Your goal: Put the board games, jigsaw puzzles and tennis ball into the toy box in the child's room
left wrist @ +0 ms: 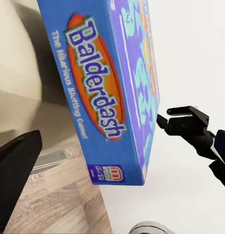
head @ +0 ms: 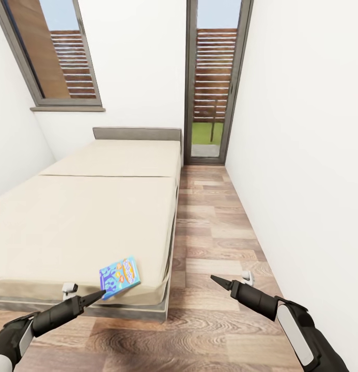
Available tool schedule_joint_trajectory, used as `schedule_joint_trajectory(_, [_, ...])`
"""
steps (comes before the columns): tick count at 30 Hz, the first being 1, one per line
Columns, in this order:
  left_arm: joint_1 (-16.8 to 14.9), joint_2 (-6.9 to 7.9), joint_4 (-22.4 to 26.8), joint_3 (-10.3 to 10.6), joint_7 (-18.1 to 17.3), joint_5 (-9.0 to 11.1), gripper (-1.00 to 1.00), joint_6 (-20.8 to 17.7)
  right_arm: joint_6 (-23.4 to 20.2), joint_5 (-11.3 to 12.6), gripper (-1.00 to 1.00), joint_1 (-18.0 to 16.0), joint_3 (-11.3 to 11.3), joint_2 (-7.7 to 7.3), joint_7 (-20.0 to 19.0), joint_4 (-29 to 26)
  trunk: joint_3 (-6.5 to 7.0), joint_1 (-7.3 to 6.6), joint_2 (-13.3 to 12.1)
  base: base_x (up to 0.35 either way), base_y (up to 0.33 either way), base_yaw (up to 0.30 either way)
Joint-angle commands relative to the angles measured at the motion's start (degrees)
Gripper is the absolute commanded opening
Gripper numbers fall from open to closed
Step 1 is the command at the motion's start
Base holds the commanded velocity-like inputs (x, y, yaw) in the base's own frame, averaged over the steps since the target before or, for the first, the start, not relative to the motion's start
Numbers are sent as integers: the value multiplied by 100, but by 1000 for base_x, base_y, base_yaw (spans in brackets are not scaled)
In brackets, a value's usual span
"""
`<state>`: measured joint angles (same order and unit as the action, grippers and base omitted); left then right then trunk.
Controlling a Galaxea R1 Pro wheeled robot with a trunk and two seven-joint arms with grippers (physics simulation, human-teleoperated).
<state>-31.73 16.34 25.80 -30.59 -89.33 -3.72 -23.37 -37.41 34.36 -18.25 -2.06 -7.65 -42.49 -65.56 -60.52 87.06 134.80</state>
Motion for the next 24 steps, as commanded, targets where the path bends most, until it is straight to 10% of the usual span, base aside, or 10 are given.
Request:
schedule_joint_trajectory(1, [-26,-8,4,-70,-5,17,100,42,-37,27,100,-3,-5,0,-3,-2,-4,0,2,50,0,0])
schedule_joint_trajectory(24, [-26,-8,4,-70,-5,12,100,43,-39,33,100,-3,-8,0,-4,-26,-4,0,2,7,-2,0])
